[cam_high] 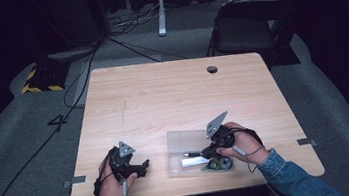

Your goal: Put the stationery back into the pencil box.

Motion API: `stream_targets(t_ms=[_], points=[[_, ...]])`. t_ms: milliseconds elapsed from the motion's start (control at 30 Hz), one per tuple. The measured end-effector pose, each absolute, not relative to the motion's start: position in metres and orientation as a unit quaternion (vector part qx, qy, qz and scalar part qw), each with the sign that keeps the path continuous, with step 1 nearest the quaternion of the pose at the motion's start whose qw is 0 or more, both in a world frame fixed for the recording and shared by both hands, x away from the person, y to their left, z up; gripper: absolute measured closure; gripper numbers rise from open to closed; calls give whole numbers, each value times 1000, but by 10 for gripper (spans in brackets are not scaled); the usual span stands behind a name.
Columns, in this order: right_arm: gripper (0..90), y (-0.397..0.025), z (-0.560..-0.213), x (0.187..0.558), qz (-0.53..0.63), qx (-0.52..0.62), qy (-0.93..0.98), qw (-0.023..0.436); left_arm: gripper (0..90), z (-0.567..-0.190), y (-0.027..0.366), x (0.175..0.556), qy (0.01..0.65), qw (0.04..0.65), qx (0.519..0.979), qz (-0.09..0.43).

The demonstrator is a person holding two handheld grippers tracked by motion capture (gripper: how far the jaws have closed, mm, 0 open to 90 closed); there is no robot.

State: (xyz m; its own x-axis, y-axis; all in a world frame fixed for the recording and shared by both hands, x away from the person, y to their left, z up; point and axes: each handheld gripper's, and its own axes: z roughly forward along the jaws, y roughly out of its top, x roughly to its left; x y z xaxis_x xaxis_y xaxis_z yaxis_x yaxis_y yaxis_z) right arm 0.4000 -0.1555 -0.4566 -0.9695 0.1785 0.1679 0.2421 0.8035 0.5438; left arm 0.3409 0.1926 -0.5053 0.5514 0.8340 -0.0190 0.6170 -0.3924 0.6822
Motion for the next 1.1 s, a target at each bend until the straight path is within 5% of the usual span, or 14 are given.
stream_targets(t_ms=[433, 1100], points=[[750, -168, -435, 396, -325, -117, -938, -10, 77, -505, 193, 341, 444, 328, 818, 165], [401, -272, -396, 421, -399, -285, -860, -142, 81, -505, 212, 342, 475, 323, 800, 175]])
